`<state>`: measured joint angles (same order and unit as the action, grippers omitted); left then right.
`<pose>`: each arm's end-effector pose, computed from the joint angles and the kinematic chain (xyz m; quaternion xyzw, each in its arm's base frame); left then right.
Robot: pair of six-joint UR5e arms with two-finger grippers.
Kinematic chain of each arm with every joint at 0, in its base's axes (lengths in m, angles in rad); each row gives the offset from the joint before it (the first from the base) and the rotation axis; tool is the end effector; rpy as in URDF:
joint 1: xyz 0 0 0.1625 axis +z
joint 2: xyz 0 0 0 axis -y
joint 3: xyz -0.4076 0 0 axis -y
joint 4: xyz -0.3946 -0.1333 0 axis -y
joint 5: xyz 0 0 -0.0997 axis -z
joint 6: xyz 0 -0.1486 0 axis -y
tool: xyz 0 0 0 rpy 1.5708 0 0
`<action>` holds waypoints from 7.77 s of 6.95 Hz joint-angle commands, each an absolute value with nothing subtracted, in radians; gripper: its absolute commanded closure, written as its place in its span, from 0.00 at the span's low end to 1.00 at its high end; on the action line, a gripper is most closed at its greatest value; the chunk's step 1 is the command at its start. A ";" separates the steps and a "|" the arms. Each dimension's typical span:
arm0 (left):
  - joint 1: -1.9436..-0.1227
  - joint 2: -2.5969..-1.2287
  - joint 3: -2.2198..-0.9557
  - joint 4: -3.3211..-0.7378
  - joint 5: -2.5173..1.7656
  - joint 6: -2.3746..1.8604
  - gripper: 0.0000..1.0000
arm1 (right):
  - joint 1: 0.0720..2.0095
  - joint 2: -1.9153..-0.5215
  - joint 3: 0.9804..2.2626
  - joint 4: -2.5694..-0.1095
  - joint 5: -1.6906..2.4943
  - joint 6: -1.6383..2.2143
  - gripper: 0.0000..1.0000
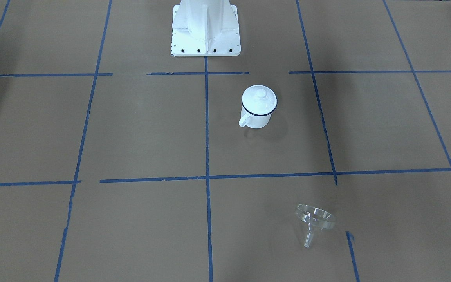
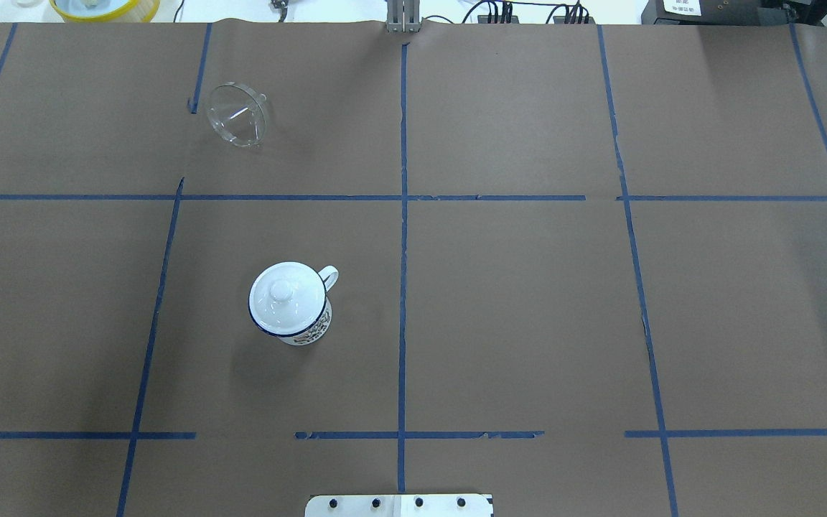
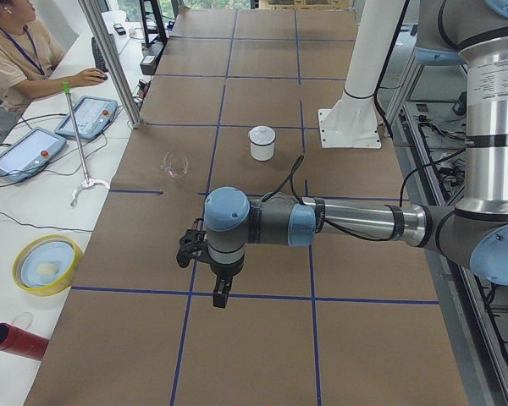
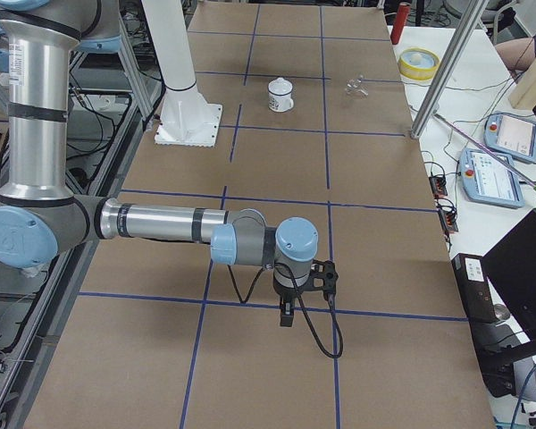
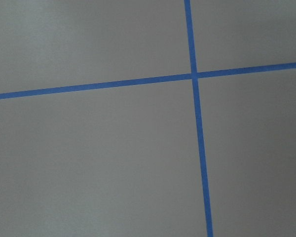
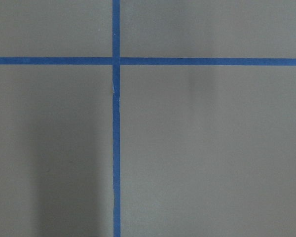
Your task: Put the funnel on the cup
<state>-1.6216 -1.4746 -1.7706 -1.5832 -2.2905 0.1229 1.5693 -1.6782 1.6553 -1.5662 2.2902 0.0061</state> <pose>-0.0589 -0.4629 0.6269 0.0846 0.3455 0.0541 0.9330 0.0347 -0.4485 0.6904 -0.0099 -0.3519 0.0054 0.9360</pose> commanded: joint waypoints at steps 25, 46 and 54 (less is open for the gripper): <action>-0.572 -2.134 -1.937 -1.376 -2.000 -1.368 1.00 | 1.569 -1.678 1.657 -1.566 2.290 0.006 0.00; -0.690 -1.704 -1.959 -1.751 -2.066 -1.425 1.00 | 1.569 -1.678 1.657 -1.566 2.290 0.006 0.00; -0.704 -1.773 -1.947 -1.753 -2.051 -1.465 0.00 | 1.569 -1.678 1.657 -1.566 2.290 0.006 0.00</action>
<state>-0.6771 -1.7452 -1.9478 -1.7557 -2.0511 -1.4348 1.5693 -1.6782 1.6567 -1.5662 2.2902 0.0062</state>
